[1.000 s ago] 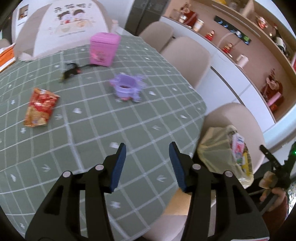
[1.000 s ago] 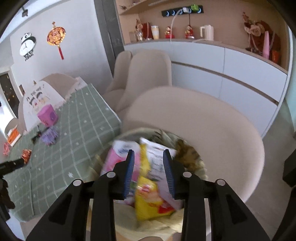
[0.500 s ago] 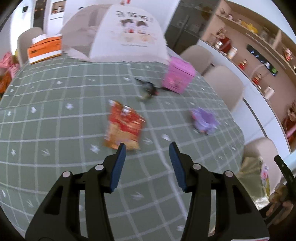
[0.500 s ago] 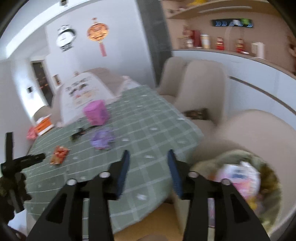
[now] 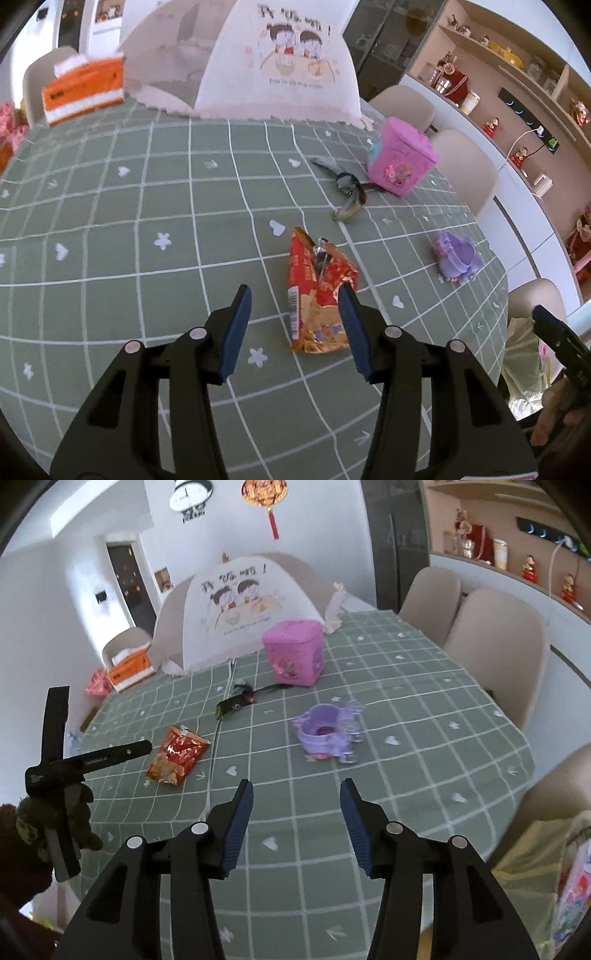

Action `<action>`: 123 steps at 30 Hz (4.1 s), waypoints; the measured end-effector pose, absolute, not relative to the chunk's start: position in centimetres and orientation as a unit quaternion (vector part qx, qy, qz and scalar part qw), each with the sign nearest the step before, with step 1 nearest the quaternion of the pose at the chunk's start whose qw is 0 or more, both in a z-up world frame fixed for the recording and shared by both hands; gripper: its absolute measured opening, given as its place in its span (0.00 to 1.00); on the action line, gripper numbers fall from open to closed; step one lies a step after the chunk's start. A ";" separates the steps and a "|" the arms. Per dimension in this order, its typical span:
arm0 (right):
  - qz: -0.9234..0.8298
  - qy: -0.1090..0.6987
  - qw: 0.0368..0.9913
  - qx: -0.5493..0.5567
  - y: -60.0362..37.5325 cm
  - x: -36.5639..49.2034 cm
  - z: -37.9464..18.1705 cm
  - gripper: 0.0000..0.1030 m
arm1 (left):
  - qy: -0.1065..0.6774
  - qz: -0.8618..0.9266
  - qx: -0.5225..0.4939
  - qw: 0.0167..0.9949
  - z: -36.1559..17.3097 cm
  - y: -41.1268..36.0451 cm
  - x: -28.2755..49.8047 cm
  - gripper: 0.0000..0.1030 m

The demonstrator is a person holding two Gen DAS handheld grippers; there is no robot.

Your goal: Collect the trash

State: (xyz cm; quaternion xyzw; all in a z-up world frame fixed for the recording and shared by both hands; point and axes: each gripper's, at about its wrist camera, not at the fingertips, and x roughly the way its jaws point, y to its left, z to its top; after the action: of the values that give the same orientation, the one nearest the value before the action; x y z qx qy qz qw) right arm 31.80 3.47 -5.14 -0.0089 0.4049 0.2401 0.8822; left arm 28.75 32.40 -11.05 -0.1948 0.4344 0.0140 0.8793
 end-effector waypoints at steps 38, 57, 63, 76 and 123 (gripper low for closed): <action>0.260 0.491 0.829 -0.066 24.7 50.8 -13.8 0.29 | 0.427 0.005 -0.265 0.864 -12.0 39.0 27.1 0.12; 0.249 0.377 0.892 -0.020 0.2 35.1 1.3 0.26 | 0.357 -0.059 -0.194 0.912 -0.5 21.3 24.8 0.12; 0.182 0.364 0.913 -0.015 -11.2 29.7 2.4 0.26 | 0.373 -0.142 -0.175 0.900 0.2 10.7 24.7 0.12; 0.023 0.346 0.937 0.035 -31.5 21.9 2.6 0.26 | 0.441 -0.327 -0.114 0.828 -3.6 -12.1 27.9 0.12; 0.071 0.379 0.920 0.066 -31.2 22.6 -5.7 0.41 | 0.366 -0.064 -0.113 0.921 -0.4 1.1 13.4 0.77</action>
State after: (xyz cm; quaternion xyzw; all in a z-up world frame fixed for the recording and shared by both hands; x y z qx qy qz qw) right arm 22.62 -31.16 -5.70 0.0655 0.3794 0.0712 0.9201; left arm 13.39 1.09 -0.36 -0.1132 0.3661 -0.0640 0.9215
